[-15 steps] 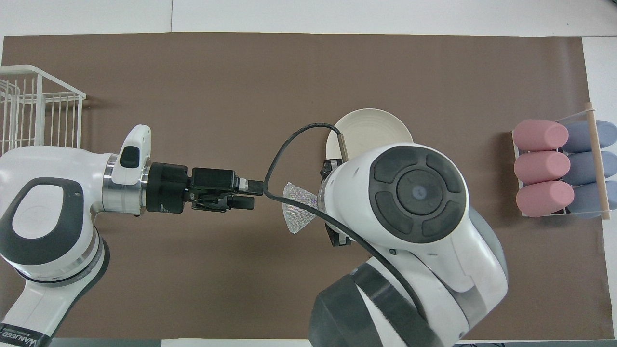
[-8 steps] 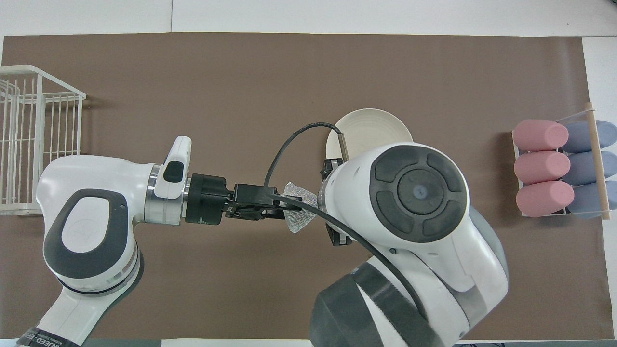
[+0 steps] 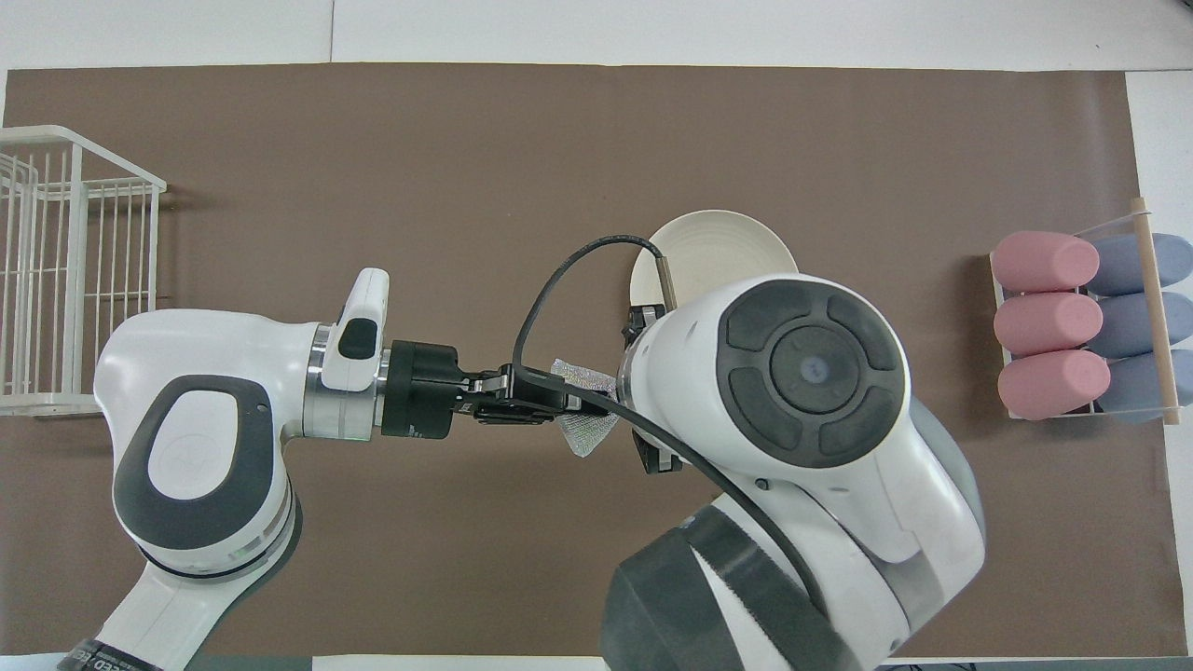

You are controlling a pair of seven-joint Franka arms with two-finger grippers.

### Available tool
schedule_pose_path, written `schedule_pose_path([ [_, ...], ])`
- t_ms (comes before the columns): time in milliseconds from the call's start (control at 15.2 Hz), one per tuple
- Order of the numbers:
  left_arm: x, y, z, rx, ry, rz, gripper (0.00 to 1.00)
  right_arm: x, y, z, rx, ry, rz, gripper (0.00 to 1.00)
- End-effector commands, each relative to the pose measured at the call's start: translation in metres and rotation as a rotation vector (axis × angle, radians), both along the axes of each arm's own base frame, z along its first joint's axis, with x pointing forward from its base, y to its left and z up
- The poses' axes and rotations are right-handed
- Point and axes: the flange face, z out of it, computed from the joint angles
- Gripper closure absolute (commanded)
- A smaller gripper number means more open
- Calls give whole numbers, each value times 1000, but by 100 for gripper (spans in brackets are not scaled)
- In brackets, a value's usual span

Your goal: Wipe plate with sponge

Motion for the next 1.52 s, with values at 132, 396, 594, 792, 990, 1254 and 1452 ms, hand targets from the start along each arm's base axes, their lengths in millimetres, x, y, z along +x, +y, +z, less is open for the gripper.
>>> schedule_pose_path([
  [132,3,10,-1,-26,21,17,100,2,1,4,-8,-23,-5,98],
  [396,3,11,0,-28,28,11,100,6,-17,14,-10,-52,89,0],
  [594,5,17,-3,-7,46,18,100,13,-37,23,-12,-76,185,0],
  [792,10,35,-13,113,40,-1,100,19,-69,28,-37,-69,338,0],
  [990,18,58,-22,239,37,-2,100,32,-125,32,-59,-46,529,0],
  [1254,30,90,-36,450,35,-6,100,50,-224,32,-54,-10,819,0],
  [1452,45,108,-34,590,27,2,100,56,-268,31,-43,-19,1001,0],
])
